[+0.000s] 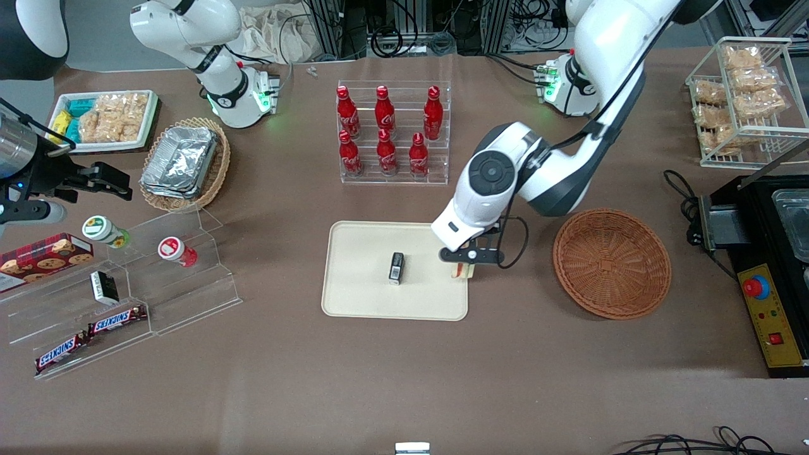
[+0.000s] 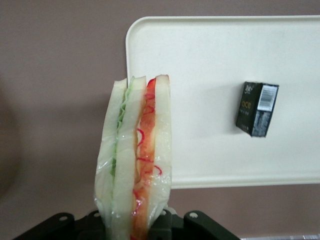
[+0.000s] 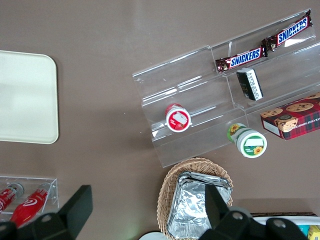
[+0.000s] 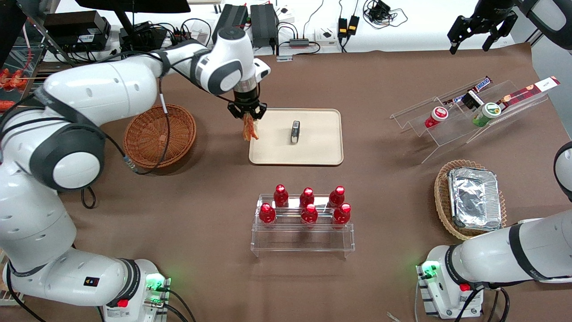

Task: Place sandwich from basket to tray
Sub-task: 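Carry the held sandwich from the basket over the cream tray, then lower the sandwich onto the tray beside the black box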

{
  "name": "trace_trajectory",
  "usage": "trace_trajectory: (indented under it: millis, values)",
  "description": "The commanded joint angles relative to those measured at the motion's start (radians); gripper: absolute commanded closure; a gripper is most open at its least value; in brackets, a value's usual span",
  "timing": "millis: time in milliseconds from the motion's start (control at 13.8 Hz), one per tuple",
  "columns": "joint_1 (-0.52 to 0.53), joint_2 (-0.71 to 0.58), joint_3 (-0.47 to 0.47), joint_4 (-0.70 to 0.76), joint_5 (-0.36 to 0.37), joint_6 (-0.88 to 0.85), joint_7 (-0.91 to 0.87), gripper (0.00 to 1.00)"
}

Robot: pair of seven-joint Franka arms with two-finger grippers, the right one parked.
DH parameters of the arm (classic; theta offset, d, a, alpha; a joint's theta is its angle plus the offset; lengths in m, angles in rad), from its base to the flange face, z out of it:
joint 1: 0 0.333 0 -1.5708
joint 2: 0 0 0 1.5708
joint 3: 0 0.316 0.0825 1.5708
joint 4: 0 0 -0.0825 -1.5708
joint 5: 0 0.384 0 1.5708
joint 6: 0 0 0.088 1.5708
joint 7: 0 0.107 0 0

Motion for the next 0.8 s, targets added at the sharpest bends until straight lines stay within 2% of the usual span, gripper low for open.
trace_trajectory:
  millis: [0, 291, 727]
  values:
    - [-0.056, 0.099, 0.007, 0.052, 0.073, 0.057, -0.066, 1.0]
    - [-0.062, 0.179, 0.01, 0.052, 0.183, 0.139, -0.132, 1.0]
    - [-0.053, 0.19, 0.03, 0.04, 0.23, 0.147, -0.129, 1.0]
